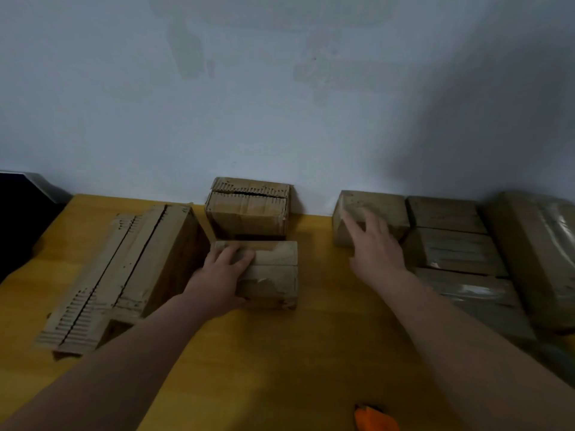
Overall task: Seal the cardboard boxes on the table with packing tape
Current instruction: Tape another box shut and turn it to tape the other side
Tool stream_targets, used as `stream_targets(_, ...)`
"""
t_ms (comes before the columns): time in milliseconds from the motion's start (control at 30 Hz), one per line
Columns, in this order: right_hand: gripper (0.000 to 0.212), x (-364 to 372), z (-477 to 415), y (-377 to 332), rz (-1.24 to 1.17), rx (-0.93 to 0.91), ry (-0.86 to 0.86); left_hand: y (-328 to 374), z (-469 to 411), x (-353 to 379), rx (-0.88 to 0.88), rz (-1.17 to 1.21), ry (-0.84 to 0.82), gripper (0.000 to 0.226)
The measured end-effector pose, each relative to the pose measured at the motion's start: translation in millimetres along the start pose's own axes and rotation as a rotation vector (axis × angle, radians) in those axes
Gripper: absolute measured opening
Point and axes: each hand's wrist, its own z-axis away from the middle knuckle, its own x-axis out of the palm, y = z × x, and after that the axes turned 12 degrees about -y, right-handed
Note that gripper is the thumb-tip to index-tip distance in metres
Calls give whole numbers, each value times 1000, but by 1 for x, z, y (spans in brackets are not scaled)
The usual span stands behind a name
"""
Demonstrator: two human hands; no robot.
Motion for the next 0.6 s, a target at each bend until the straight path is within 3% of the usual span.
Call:
stream_targets(333, 70, 49, 152, -6, -131, -10, -158, 41, 87, 59, 43, -30, -31, 95)
stream_targets(600, 50, 88, 256, 13, -119, 118, -263, 72, 165, 114, 85, -56, -33, 93)
